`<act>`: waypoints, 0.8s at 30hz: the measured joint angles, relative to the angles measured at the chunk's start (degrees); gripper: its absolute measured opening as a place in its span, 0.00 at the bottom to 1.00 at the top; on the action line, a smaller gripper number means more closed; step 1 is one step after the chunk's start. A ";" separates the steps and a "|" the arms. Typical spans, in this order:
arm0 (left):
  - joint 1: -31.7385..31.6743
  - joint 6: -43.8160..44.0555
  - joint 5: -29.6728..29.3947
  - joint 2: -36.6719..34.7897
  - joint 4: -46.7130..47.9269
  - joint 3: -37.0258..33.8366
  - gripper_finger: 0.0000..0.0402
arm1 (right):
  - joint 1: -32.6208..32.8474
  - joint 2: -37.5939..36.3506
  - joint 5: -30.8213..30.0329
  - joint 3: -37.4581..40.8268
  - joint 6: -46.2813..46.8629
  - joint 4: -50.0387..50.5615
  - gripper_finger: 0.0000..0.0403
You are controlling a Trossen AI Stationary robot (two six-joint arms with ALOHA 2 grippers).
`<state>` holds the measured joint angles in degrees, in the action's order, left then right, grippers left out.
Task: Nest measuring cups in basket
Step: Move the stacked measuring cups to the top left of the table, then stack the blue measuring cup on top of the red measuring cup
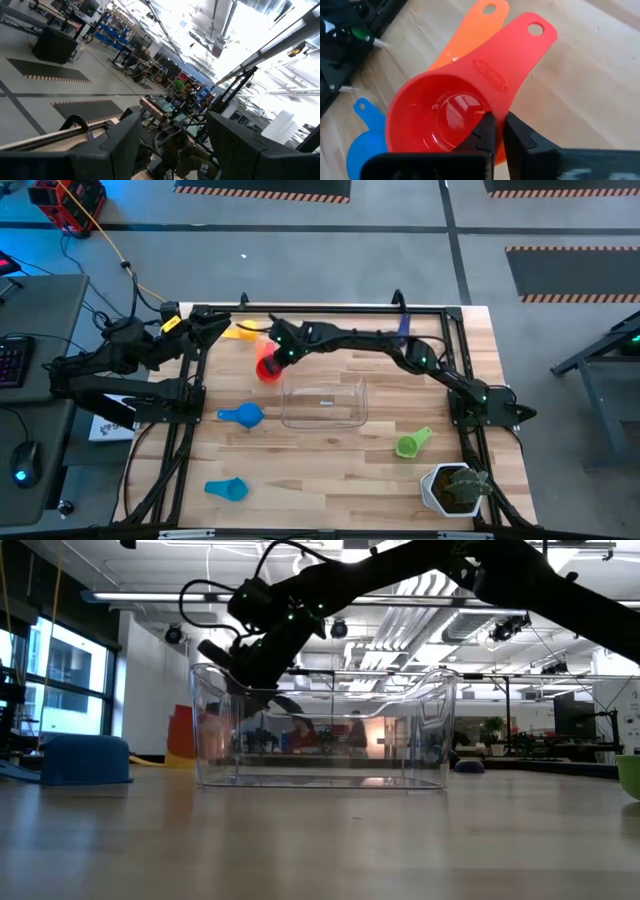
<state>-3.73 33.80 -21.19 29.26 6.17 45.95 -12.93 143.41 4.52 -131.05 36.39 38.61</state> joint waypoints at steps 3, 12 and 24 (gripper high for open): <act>0.00 0.00 0.00 0.00 0.00 0.00 0.54 | 0.41 -0.02 -1.45 0.98 1.19 0.19 0.07; 0.00 0.00 0.02 0.00 0.02 0.00 0.54 | 0.64 0.07 -2.43 1.08 1.26 0.07 0.18; 0.00 0.01 0.02 0.00 0.04 0.00 0.54 | -1.84 -1.11 -0.21 -3.66 -6.45 4.38 0.42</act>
<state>-3.73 33.81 -21.17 29.26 6.22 45.95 -14.77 142.30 4.31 -134.71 29.94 42.99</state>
